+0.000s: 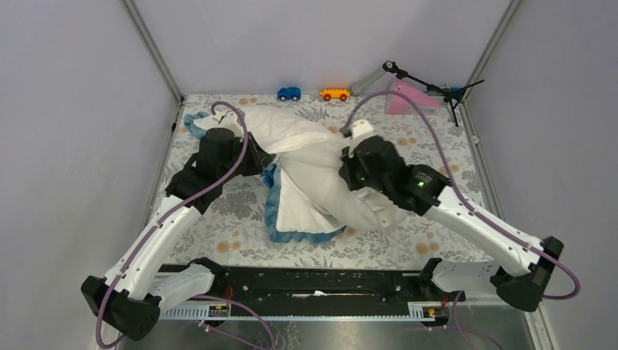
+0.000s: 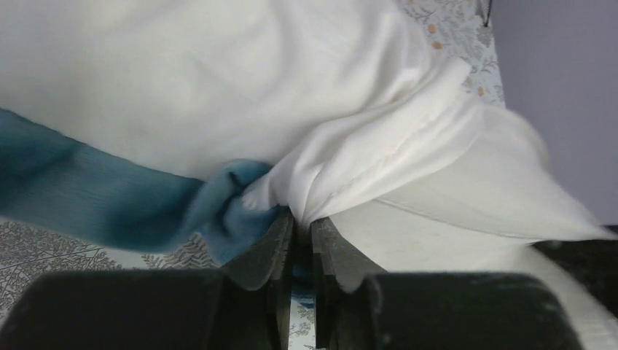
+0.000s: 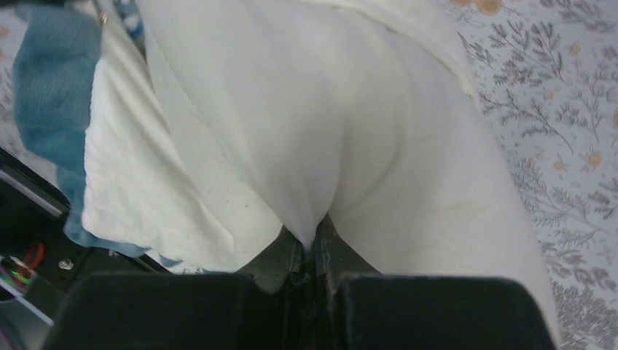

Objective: Remove the pillowcase from the pillow

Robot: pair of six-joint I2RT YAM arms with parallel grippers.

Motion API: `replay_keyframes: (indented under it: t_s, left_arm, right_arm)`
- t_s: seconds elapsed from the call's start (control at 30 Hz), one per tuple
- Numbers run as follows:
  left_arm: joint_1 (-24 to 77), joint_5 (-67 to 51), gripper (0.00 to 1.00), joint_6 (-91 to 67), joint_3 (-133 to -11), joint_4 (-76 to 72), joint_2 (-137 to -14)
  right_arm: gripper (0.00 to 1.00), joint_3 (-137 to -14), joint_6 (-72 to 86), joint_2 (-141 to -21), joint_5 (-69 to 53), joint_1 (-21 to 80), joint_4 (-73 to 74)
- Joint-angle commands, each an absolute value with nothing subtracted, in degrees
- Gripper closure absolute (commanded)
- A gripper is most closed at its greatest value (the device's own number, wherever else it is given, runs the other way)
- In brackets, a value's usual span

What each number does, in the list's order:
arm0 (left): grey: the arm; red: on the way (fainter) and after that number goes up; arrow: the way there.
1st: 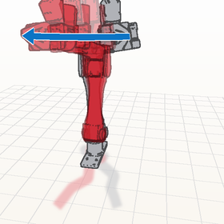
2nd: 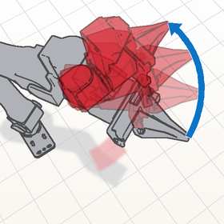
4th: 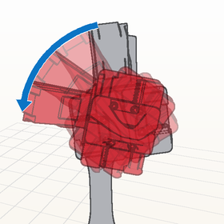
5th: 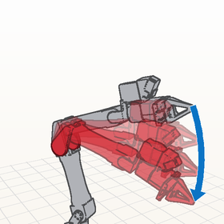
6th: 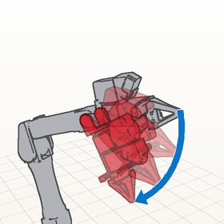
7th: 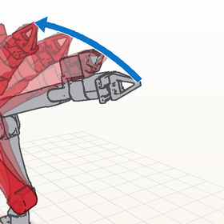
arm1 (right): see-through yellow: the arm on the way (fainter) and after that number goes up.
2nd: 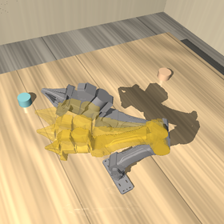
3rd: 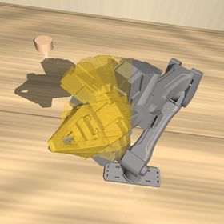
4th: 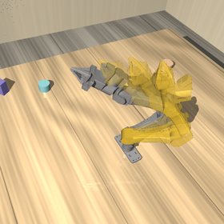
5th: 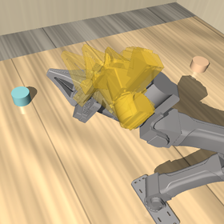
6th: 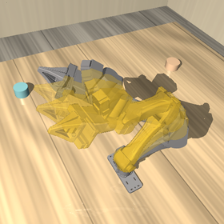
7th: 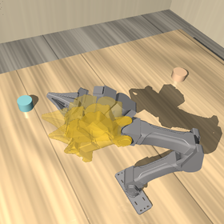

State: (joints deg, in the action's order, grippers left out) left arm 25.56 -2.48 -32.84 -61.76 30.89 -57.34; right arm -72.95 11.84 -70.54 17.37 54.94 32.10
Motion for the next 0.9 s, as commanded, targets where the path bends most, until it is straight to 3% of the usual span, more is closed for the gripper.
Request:
replay_keyframes:
  t_s: [0.0,0.1,0.17,0.3,0.4,0.47,0.67,0.87]
  left_arm:
    - [25.22,3.56,0.82,-31.62,-62.06,31.45,-59.16]
    - [25.29,3.99,0.47,-31.72,-61.25,31.07,-56.33]
    - [25.31,2.21,0.31,-31.50,-59.82,28.63,-53.00]
    - [28.25,-3.80,0.27,-31.40,-57.80,25.53,-50.87]
    - [37.22,1.68,0.19,-32.65,-55.84,24.41,-51.79]
    - [43.92,7.51,0.02,-33.30,-54.42,23.52,-51.98]
    - [52.62,16.11,0.01,-38.18,-49.86,23.34,-53.37]
    - [58.25,22.28,0.01,-51.02,-37.31,20.81,-51.02]
  right_arm:
    - [1.00,-72.11,19.18,-64.10,7.10,43.46,25.50]
    - [1.00,-70.21,22.07,-65.04,-0.79,38.43,23.60]
    - [1.00,-68.75,24.57,-66.64,-6.09,35.46,20.95]
    - [1.00,-67.78,27.83,-70.16,-10.06,32.41,16.67]
    - [1.00,-67.97,29.43,-72.13,-11.66,31.25,14.01]
    - [1.00,-68.48,29.81,-73.36,-11.85,30.73,13.74]
    - [1.00,-67.85,29.48,-72.83,-10.98,30.16,13.71]
    - [1.00,-66.71,28.87,-70.66,-10.20,29.31,13.81]
